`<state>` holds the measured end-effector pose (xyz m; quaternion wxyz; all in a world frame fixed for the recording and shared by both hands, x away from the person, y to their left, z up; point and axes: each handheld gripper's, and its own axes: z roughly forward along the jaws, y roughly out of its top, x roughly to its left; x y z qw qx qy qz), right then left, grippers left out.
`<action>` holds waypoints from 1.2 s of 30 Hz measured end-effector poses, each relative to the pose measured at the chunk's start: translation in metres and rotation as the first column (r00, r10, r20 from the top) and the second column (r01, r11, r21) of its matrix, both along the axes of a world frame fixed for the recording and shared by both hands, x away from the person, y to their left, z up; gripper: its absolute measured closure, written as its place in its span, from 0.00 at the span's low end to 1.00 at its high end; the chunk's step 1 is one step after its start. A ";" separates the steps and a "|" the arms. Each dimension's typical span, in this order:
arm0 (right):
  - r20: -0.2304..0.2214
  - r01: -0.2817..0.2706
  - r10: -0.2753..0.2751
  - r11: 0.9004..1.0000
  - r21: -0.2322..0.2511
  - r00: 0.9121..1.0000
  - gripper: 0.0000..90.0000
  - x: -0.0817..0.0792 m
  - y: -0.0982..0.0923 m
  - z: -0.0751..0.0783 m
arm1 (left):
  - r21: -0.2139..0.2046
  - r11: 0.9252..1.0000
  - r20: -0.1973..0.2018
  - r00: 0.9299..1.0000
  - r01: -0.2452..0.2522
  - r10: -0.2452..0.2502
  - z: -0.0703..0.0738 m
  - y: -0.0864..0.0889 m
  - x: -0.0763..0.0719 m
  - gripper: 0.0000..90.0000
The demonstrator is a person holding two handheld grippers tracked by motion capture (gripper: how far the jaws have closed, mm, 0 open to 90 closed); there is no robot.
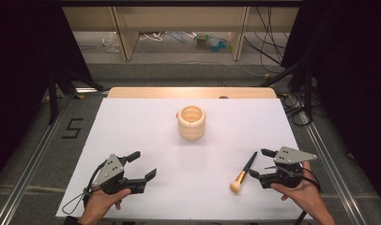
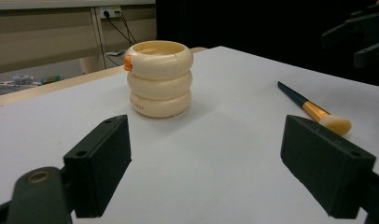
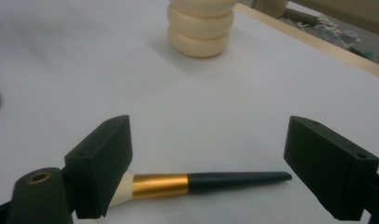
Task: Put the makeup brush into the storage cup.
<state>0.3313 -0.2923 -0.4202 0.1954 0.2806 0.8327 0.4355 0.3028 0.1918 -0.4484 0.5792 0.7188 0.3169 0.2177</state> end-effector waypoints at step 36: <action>-0.256 -0.342 0.249 0.830 -0.440 0.934 0.30 0.063 0.045 0.001 | 0.016 1.000 0.001 1.000 0.009 -0.009 0.000 -0.001 0.001 0.18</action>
